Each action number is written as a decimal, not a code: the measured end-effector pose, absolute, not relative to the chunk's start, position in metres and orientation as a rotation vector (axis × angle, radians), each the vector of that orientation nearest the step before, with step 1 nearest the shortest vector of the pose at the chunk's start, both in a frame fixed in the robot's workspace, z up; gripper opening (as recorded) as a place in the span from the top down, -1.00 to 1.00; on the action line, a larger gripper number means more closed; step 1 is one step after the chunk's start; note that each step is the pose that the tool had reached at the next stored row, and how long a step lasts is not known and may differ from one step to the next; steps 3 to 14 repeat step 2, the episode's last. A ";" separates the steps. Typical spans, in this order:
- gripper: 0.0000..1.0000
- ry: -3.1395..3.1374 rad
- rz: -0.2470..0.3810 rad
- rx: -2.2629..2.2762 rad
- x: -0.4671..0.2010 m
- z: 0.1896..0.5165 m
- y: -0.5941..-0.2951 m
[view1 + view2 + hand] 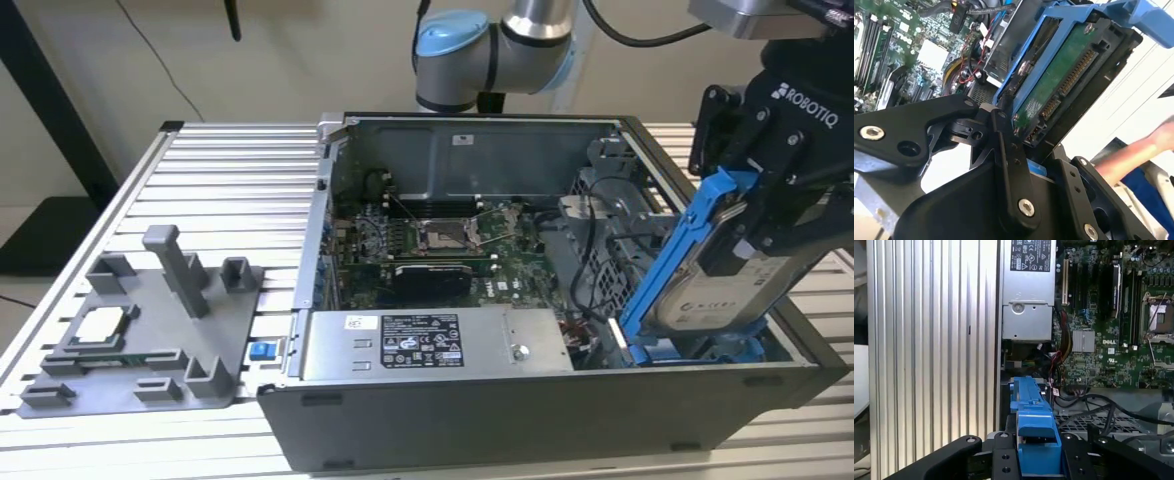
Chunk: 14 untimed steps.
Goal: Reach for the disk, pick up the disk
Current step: 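Pick up the disk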
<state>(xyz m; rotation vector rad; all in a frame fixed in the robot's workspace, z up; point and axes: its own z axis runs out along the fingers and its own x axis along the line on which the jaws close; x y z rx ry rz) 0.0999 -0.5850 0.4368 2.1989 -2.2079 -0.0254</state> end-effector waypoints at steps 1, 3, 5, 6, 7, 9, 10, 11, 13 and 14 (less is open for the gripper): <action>1.00 -2.208 -0.025 2.199 0.100 0.437 -0.585; 1.00 -2.208 -0.025 2.199 0.100 0.437 -0.585; 1.00 -2.208 -0.025 2.199 0.100 0.437 -0.585; 1.00 -2.208 -0.025 2.199 0.100 0.437 -0.585; 1.00 -2.208 -0.025 2.199 0.100 0.437 -0.585; 1.00 -2.208 -0.025 2.199 0.100 0.437 -0.585; 1.00 -2.208 -0.025 2.199 0.100 0.437 -0.585; 1.00 -2.208 -0.025 2.199 0.100 0.437 -0.585; 1.00 -2.208 -0.025 2.199 0.100 0.437 -0.585; 1.00 -2.208 -0.025 2.199 0.100 0.437 -0.585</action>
